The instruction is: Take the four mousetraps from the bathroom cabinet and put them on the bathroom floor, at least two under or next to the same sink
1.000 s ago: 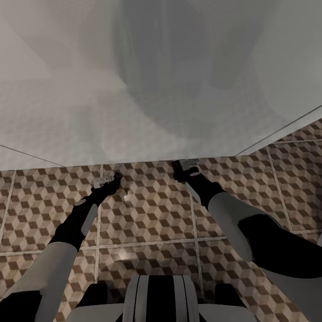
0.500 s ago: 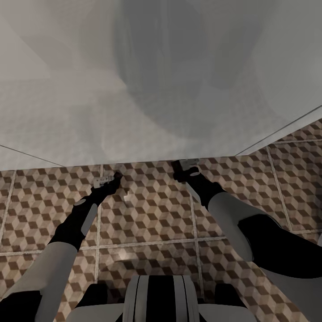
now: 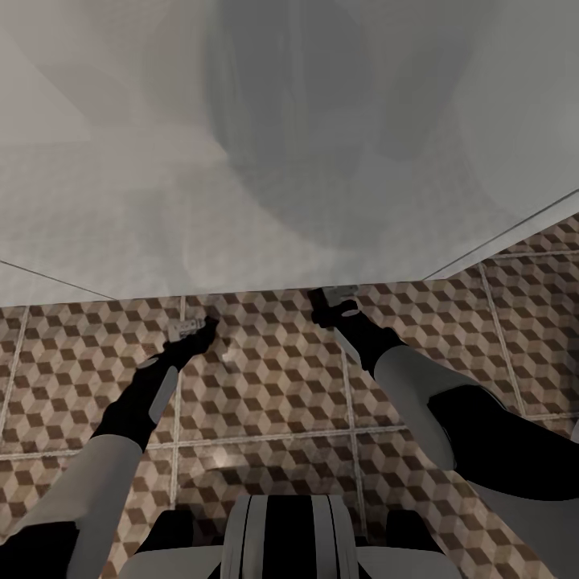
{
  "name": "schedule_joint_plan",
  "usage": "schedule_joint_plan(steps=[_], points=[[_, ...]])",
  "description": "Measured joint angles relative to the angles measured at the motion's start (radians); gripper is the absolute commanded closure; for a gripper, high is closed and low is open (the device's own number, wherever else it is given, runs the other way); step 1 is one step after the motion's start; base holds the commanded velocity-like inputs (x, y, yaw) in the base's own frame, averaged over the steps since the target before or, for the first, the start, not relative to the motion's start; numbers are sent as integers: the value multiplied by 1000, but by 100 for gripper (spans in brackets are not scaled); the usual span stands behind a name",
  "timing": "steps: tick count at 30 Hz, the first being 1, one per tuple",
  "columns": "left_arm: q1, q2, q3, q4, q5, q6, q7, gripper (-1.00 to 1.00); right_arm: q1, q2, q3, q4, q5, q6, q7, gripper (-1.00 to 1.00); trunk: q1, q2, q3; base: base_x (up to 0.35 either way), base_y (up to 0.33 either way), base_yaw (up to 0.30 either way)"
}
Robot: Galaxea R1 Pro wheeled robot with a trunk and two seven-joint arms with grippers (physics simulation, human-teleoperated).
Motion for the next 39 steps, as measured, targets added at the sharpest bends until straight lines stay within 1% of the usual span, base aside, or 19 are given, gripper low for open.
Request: schedule_joint_plan(steps=[6, 19, 24, 28, 33, 39], points=[[-3, -4, 1, 0, -1, 31, 20, 100, 0, 0, 0, 0, 0, 0, 0, -100, 0, 0, 0, 0, 0, 0], [-11, -4, 1, 2, -1, 37, 25, 100, 0, 0, 1, 0, 0, 0, 0, -100, 0, 0, 0, 0, 0, 0], [-18, -4, 2, 1, -1, 57, 49, 100, 0, 0, 1, 0, 0, 0, 0, -100, 0, 0, 0, 0, 0, 0], [-44, -4, 2, 3, -1, 75, 67, 100, 0, 0, 1, 0, 0, 0, 0, -100, 0, 0, 0, 0, 0, 0], [-71, -4, 2, 21, -1, 81, 74, 100, 0, 0, 2, 0, 0, 0, 0, -100, 0, 0, 0, 0, 0, 0], [-107, -4, 2, 80, -1, 82, 76, 100, 0, 0, 2, 0, 0, 0, 0, -100, 0, 0, 0, 0, 0, 0]])
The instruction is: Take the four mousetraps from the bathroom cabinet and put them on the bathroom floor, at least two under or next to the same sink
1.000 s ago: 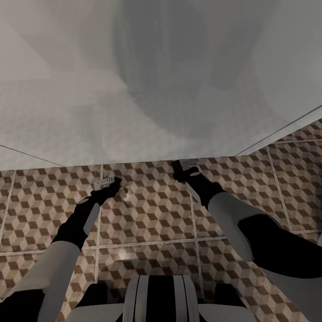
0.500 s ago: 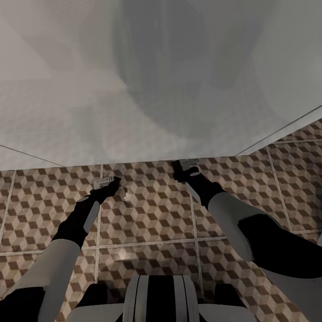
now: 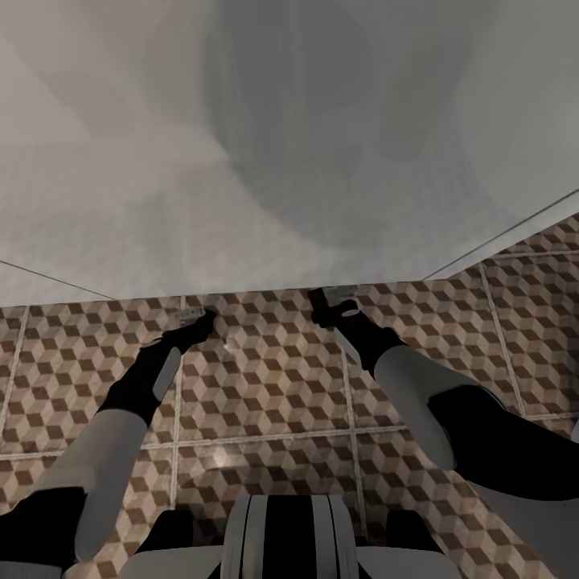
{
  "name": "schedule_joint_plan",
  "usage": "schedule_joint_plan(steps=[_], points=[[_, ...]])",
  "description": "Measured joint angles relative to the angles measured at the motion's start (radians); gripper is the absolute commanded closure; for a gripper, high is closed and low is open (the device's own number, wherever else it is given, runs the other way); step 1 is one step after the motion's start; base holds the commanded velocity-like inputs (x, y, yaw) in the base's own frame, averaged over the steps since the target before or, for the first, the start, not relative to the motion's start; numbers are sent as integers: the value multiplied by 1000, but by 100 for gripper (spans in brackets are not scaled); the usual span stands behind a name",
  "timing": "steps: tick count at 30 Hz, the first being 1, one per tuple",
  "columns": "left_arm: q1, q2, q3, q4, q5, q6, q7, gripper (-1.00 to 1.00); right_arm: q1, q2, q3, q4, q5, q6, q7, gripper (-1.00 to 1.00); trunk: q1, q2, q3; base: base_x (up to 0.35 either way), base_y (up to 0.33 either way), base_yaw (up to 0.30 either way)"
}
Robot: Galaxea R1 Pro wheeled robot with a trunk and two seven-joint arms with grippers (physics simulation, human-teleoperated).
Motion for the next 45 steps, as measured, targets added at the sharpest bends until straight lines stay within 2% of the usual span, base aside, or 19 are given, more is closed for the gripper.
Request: schedule_joint_plan(steps=[30, 31, 45], points=[[-8, 0, 0, 21, 1, -5, 0, 100, 0, 0, 0, 0, 0, 0, 0, -100, 0, 0, 0, 0, 0, 0], [-8, 0, 0, 21, 1, -5, 0, -100, 0, 0, 0, 0, 0, 0, 0, -100, 0, 0, 0, 0, 0, 0], [-8, 0, 0, 20, -2, -9, 0, -100, 0, 0, 0, 0, 0, 0, 0, -100, 0, 0, 0, 0, 0, 0]])
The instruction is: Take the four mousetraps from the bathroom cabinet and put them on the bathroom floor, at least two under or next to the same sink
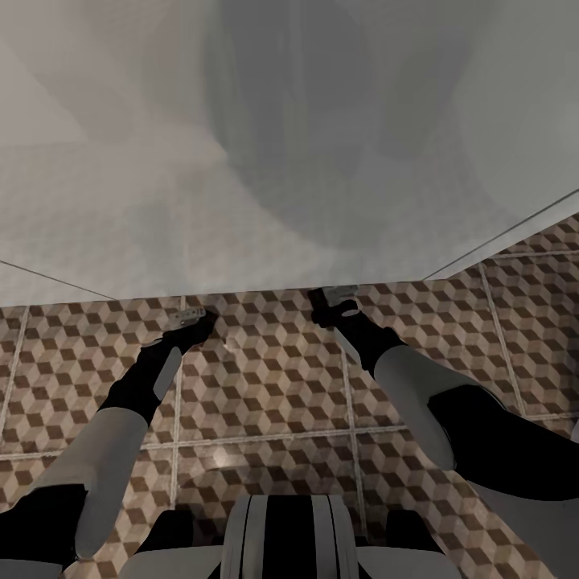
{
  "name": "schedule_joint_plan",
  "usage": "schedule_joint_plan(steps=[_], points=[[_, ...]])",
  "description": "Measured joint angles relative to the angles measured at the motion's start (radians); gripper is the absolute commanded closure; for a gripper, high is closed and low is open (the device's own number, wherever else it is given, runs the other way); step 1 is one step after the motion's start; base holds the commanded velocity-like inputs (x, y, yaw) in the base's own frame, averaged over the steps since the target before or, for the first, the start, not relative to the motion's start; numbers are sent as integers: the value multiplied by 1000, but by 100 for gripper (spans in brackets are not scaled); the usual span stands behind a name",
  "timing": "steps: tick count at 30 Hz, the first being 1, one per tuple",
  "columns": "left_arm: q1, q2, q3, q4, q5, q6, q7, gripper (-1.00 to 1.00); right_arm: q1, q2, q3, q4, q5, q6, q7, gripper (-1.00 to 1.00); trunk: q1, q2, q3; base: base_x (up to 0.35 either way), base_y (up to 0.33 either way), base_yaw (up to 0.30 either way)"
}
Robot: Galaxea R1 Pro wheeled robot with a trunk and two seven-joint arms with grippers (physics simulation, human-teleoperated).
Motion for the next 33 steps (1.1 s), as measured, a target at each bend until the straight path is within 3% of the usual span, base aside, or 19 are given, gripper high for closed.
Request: schedule_joint_plan(steps=[15, 24, 33], points=[[0, 0, 0, -3, 0, -4, 0, -100, 0, 0, 0, 0, 0, 0, 0, -100, 0, 0, 0, 0, 0, 0], [0, 0, -2, -5, 0, -87, -2, -100, 0, 0, 0, 0, 0, 0, 0, -100, 0, 0, 0, -20, 0, 0], [0, 0, -3, -6, 0, -110, -2, -100, 0, 0, 0, 0, 0, 0, 0, -100, 1, 0, 0, -237, 0, 0]])
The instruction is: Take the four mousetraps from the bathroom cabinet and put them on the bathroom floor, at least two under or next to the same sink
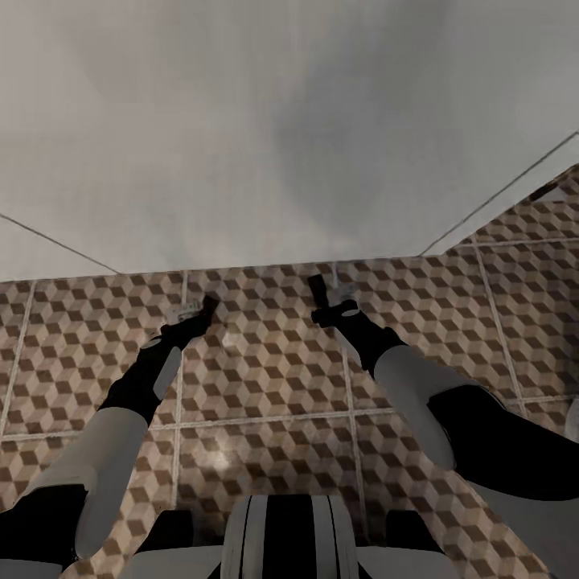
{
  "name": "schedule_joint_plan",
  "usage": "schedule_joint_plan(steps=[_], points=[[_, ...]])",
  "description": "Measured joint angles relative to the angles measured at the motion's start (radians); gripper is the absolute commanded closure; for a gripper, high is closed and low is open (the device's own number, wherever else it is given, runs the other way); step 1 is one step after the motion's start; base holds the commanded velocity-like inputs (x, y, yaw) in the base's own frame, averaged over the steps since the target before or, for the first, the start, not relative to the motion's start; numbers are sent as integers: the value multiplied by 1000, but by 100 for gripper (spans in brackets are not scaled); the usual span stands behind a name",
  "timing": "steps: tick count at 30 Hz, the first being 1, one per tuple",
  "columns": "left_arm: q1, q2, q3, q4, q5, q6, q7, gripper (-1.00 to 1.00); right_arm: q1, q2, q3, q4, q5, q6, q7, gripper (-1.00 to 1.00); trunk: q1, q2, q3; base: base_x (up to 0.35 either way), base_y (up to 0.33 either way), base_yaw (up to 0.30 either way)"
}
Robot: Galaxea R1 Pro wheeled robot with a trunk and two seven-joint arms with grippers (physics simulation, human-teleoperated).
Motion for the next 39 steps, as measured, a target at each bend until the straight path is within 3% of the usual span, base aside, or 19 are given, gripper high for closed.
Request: schedule_joint_plan(steps=[39], points=[[0, 0, -2, -2, 0, -7, 0, -100, 0, 0, -1, 0, 0, 0, 0, -100, 0, 0, 0, -330, 0, 0]])
